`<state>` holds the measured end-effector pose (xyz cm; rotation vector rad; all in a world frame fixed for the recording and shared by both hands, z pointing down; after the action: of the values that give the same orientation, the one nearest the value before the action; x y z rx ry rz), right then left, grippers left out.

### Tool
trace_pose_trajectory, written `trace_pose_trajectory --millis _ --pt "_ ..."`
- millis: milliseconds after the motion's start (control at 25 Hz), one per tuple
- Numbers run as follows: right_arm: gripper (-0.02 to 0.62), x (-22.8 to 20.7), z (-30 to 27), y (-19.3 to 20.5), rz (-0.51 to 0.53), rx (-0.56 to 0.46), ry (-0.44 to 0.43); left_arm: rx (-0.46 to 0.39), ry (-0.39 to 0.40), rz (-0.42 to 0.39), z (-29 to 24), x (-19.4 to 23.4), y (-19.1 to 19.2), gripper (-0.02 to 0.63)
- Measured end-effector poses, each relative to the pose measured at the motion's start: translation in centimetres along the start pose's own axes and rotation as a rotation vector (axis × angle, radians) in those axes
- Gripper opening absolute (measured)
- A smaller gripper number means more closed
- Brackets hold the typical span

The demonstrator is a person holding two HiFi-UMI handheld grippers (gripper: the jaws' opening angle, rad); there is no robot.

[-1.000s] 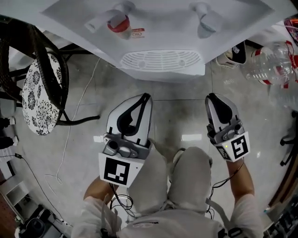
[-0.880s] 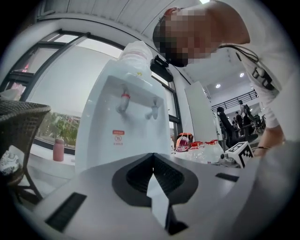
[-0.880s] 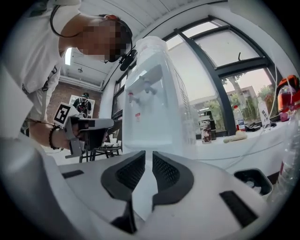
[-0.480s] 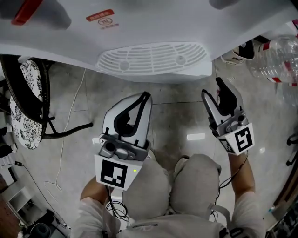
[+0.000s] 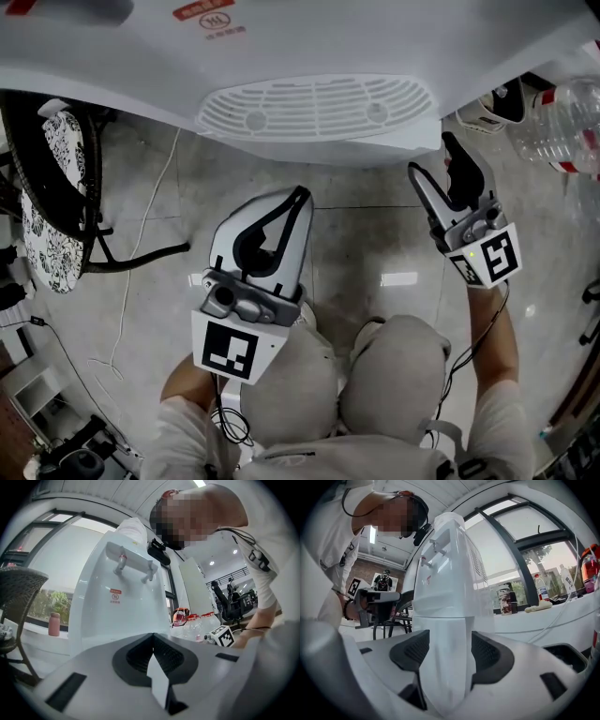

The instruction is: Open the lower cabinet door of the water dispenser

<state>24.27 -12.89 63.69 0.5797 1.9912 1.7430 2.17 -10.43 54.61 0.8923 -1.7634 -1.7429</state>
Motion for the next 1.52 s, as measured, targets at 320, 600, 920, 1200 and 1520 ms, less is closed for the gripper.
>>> trace_pose_trajectory --millis 320,600,920,1200,1520 --pt "0.267 0.0 -1.8 0.5 0.022 0.000 -0.039 0.007 -0.006 0.000 0.0 -0.1 0.4 0.003" --pt "0.241 1.4 -0.2 0.8 -0.003 -0.003 -0.070 -0.001 -0.019 -0.001 0.5 0.3 0.6 0.003" --pt "0.175 6.6 3.9 1.0 0.088 0.015 -0.194 0.036 -0.106 0.004 0.8 0.4 1.4 0.003" --pt "0.176 12.4 3.6 0.4 0.123 0.080 -0.376 0.072 -0.240 0.013 3.6 1.3 1.4 0.003" --pt "0.216 19.8 1.8 0.7 0.122 0.059 -0.573 0.083 -0.324 0.008 8.8 3.0 1.5 0.003"
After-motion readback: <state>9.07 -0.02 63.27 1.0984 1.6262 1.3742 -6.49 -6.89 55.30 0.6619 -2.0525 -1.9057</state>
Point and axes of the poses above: the fingertips, and each gripper's own axes: z backward along the fingers, x to its left, y out of its underside, the point moved 5 cm from there along z, backward along the fingers, and after that the axes turned 7 degrees about x, right-handed, at the moved point
